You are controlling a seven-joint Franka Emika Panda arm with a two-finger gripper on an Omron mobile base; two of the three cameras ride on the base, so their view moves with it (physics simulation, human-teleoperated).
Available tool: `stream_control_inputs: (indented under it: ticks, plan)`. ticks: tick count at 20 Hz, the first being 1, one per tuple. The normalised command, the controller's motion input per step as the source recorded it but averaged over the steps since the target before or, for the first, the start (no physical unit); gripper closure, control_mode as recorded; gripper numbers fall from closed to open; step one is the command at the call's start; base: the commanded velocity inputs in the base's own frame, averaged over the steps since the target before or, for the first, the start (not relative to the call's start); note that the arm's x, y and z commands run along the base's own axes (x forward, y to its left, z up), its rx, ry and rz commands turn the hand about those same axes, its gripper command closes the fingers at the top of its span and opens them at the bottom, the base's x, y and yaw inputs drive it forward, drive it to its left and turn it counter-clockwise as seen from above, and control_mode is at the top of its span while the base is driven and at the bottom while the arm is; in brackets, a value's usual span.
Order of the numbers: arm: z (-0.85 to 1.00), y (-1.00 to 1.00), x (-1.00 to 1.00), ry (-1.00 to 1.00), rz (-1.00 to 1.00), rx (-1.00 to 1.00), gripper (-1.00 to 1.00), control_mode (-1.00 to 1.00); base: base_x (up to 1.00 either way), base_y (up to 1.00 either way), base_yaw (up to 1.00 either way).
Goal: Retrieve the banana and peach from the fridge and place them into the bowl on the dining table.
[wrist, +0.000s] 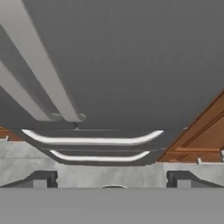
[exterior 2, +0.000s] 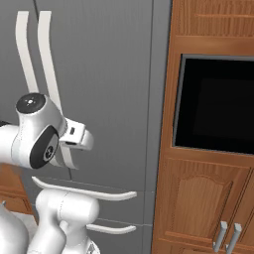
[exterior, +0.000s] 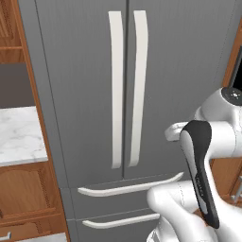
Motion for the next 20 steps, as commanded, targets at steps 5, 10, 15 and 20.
stream_control_inputs:
  ticks: [5, 10, 15, 20]
  plan:
    - [-0.13, 0.23, -0.7, 0.0, 0.04, -0.02, -1.0, -1.0, 0.0, 0.0, 0.0]
    - [0.0, 0.03, -0.15, 0.0, 0.0, 0.0, -1.0, -1.0, 0.0, 0.0, 0.0]
    - [0.04, -0.08, 0.01, -0.02, 0.0, 0.0, -1.0, -1.0, 0.0, 0.0, 0.0]
    - [0.0, -0.07, 0.0, -0.01, 0.0, 0.0, -1.0, -1.0, 0.0, 0.0, 0.0]
